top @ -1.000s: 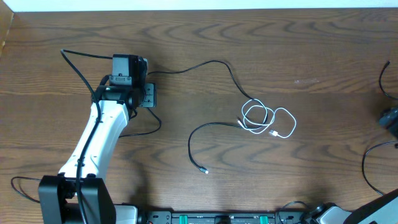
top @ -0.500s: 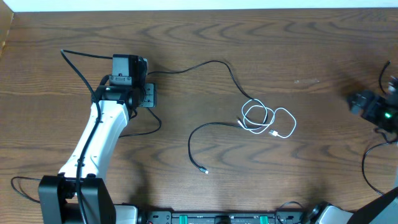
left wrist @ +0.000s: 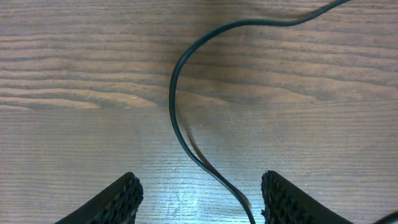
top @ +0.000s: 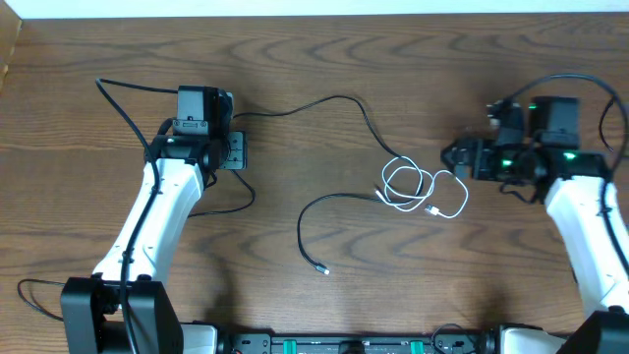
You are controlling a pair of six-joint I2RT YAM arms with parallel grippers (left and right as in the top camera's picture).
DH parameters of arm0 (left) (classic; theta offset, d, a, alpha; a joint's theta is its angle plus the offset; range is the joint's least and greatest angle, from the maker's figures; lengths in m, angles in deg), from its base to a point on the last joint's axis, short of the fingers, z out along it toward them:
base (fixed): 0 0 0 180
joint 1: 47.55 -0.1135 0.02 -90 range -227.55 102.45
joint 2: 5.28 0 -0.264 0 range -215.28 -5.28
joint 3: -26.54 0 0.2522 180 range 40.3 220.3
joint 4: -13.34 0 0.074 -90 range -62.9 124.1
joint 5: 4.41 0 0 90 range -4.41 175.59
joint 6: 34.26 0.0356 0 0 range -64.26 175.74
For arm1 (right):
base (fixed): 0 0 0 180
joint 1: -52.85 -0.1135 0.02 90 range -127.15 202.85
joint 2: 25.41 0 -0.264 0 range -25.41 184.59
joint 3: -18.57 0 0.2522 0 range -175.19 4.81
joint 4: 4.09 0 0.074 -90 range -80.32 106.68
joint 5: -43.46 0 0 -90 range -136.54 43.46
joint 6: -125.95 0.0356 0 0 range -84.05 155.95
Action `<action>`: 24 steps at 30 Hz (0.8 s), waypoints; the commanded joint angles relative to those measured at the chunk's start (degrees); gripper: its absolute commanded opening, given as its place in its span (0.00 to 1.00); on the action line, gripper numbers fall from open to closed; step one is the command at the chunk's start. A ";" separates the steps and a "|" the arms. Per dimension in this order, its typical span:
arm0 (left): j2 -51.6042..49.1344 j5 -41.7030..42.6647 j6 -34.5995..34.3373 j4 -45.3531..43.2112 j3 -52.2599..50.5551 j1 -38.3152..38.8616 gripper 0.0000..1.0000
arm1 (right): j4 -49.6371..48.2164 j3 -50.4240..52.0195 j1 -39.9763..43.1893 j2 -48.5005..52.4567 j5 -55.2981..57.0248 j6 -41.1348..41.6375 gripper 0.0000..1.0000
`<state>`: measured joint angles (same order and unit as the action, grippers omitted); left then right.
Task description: Untangle cables
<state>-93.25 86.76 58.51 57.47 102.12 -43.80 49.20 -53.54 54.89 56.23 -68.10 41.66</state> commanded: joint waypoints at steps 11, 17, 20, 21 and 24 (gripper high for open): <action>-0.02 -0.13 -0.50 0.02 1.29 -0.35 0.63 | -0.96 -0.79 -11.06 8.26 13.90 18.53 0.61; -0.02 -0.13 -0.52 0.02 1.29 -0.35 0.63 | -0.96 -0.79 -13.86 13.51 13.46 20.04 0.50; -0.02 -0.13 -0.52 0.02 1.29 -0.35 0.62 | -1.07 -0.79 -15.74 15.04 13.57 20.24 0.38; -0.02 -0.13 -0.52 0.02 1.29 -0.35 0.63 | -1.05 -0.79 -16.02 15.19 13.81 20.33 0.36; -0.02 -0.13 -0.52 0.02 1.29 -0.35 0.63 | -0.98 -0.79 -16.39 15.54 15.67 21.31 0.29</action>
<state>-93.25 86.76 58.51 57.47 102.12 -43.80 48.20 -53.54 38.76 71.51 -54.51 61.36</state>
